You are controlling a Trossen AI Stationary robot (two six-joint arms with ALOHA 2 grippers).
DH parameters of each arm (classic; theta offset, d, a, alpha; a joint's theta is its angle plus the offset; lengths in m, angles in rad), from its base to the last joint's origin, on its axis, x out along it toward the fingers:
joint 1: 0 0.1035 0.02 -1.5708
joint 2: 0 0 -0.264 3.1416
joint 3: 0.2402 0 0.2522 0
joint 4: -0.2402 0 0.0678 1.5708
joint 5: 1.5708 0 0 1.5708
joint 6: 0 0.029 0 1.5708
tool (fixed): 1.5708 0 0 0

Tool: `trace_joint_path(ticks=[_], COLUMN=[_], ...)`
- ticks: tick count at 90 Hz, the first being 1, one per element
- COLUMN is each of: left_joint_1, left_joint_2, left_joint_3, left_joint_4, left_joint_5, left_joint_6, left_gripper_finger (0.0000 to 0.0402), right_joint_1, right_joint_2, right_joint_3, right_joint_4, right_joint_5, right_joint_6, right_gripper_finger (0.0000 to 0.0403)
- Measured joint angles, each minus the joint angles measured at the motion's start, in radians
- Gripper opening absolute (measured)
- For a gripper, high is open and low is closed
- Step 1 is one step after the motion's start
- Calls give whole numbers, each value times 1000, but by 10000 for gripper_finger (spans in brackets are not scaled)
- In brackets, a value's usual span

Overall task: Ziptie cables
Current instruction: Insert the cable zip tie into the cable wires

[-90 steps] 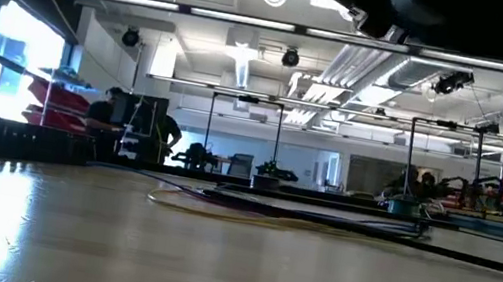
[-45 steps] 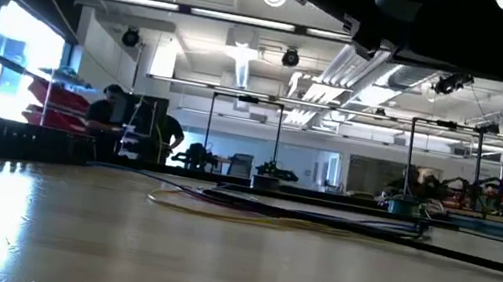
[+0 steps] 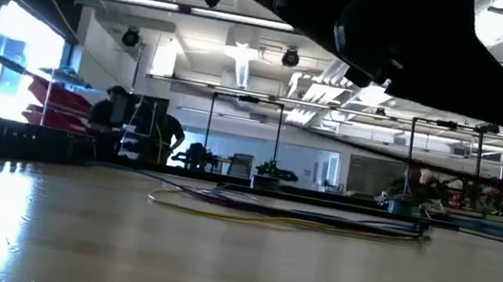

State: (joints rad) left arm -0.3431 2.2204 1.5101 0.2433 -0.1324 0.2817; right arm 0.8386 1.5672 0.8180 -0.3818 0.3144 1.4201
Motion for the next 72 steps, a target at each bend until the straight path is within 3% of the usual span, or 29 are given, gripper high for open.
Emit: trace_joint_path(ticks=[14, 41, 72], left_joint_1=[-8, -45, -43], left_joint_2=[0, 12, 15], left_joint_3=[0, 1, 1], left_joint_4=[24, 49, 56], left_joint_5=[-6, -121, -236], left_joint_6=[40, 352, 378], left_gripper_finger=[108, 110, 108], right_joint_1=[1, -21, -21], right_joint_2=[-86, -126, -127], right_joint_3=[-141, -397, -428], right_joint_4=[175, 828, 1011], right_joint_5=[3, 119, 160], right_joint_6=[98, 108, 76], right_gripper_finger=[1, 0, 0])
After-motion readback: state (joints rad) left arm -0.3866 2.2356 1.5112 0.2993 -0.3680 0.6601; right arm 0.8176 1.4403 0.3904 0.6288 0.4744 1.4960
